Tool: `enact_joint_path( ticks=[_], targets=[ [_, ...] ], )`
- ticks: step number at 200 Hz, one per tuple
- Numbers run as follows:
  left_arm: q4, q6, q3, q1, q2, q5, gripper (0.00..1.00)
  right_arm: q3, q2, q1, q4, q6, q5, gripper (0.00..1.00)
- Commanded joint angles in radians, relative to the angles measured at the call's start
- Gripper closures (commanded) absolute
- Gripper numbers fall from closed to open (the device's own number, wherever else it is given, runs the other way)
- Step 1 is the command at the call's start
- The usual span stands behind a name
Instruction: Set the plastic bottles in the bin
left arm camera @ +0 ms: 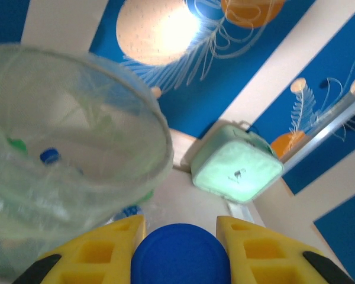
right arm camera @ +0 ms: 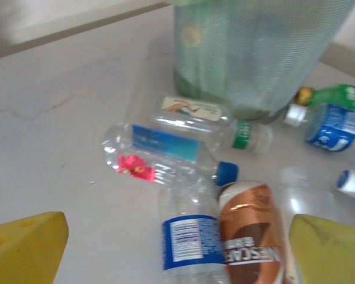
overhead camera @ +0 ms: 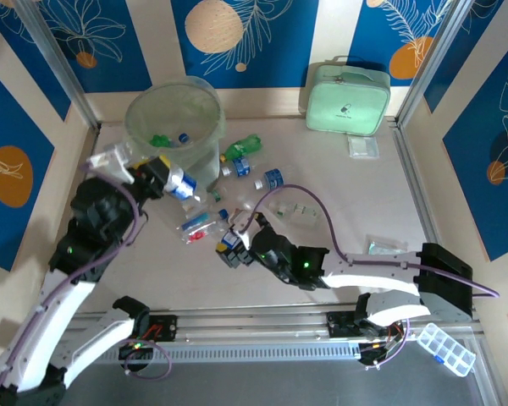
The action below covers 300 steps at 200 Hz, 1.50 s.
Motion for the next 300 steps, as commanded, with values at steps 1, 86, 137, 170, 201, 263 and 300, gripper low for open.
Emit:
enact_joint_path(
  ticks=[1,86,137,170,201,263,300],
  targets=[
    [-0.069,0.042,0.206,0.012,0.122,-0.08,1.0,-0.014,-0.057,-0.011,0.073,0.011,0.11,0.04],
    [-0.264,0.006,0.845,0.209,0.705,-0.073,1.0,-0.051,-0.119,-0.028,0.103,0.014,0.178,0.07],
    [-0.367,-0.065,1.044,0.289,1.022,0.155,1.0,-0.071,-0.193,-0.071,0.073,0.111,0.377,0.08],
    [-0.483,-0.057,1.18,0.301,1.206,0.199,1.0,-0.098,-0.24,-0.11,0.056,0.165,0.379,0.11],
    [-0.51,-0.061,1.193,0.302,1.289,0.223,1.0,-0.083,-0.22,-0.116,0.038,0.169,0.36,0.11],
    [-0.5,-0.078,1.196,0.326,1.451,0.348,0.89,-0.054,-0.157,-0.108,0.036,0.146,0.326,0.11],
    [-0.48,-0.09,1.222,0.336,1.5,0.435,0.56,-0.044,-0.13,-0.101,0.048,0.121,0.313,0.11]
  ],
)
